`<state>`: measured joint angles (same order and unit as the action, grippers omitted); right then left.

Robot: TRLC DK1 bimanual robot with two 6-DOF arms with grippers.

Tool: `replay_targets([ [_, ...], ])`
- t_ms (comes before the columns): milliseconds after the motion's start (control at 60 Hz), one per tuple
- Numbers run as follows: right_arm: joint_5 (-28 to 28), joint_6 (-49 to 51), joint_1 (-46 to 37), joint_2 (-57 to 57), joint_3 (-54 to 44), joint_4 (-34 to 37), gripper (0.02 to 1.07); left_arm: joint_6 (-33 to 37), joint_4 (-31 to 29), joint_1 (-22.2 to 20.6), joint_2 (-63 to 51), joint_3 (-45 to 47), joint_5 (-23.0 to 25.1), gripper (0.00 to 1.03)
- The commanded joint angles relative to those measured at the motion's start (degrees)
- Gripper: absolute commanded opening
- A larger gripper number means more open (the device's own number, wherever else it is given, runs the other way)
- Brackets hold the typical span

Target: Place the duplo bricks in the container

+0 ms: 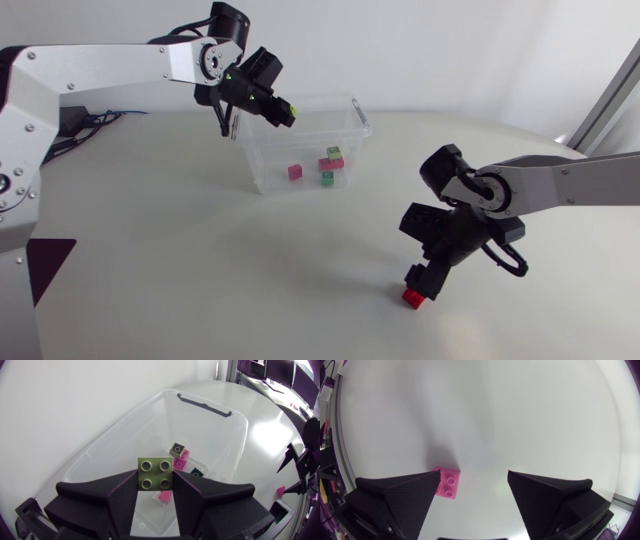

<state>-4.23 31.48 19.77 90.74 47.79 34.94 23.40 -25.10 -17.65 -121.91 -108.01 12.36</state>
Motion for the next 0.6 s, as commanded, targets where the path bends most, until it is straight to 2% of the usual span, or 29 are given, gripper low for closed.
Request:
replay_targets([
  [0, 0.1, -4.0, 0.7, 0.5, -0.9, 1.6, 0.99, -1.7, -2.1, 1.0, -4.7, -6.0, -0.7, 0.36],
  [167, -0.1, -7.1, 2.3, -1.1, -2.0, 3.5, 0.99, -2.7, -2.8, 1.6, -7.6, -9.0, -1.3, 0.41],
  [233, -0.1, -8.0, 3.3, -2.2, -2.9, 3.6, 0.98, -2.9, -2.8, 1.8, -8.1, -9.2, -1.7, 0.54],
  [267, -0.2, -8.5, 3.9, -2.8, -3.4, 3.6, 0.97, -3.1, -2.8, 1.9, -8.3, -9.4, -2.2, 0.65],
  [317, -0.3, -9.2, 4.7, -3.4, -4.1, 3.7, 0.96, -3.2, -2.8, 1.9, -8.2, -9.4, -2.6, 0.71],
  [367, -0.3, -10.0, 5.3, -3.5, -4.5, 3.9, 0.96, -3.2, -3.2, 2.0, -8.2, -9.6, -2.9, 0.88],
  [400, -0.3, -10.6, 5.5, -3.7, -4.9, 3.9, 0.96, -3.4, -3.5, 2.2, -8.1, -9.7, -2.9, 0.94],
  [450, -0.2, -11.4, 6.0, -3.6, -5.6, 3.6, 0.96, -4.0, -3.9, 2.4, -7.6, -9.6, -2.9, 0.98],
  [583, 0.1, -11.9, 5.8, -2.3, -6.7, 1.2, 0.94, -4.6, -4.7, 3.1, -5.2, -8.8, -2.8, 0.99],
])
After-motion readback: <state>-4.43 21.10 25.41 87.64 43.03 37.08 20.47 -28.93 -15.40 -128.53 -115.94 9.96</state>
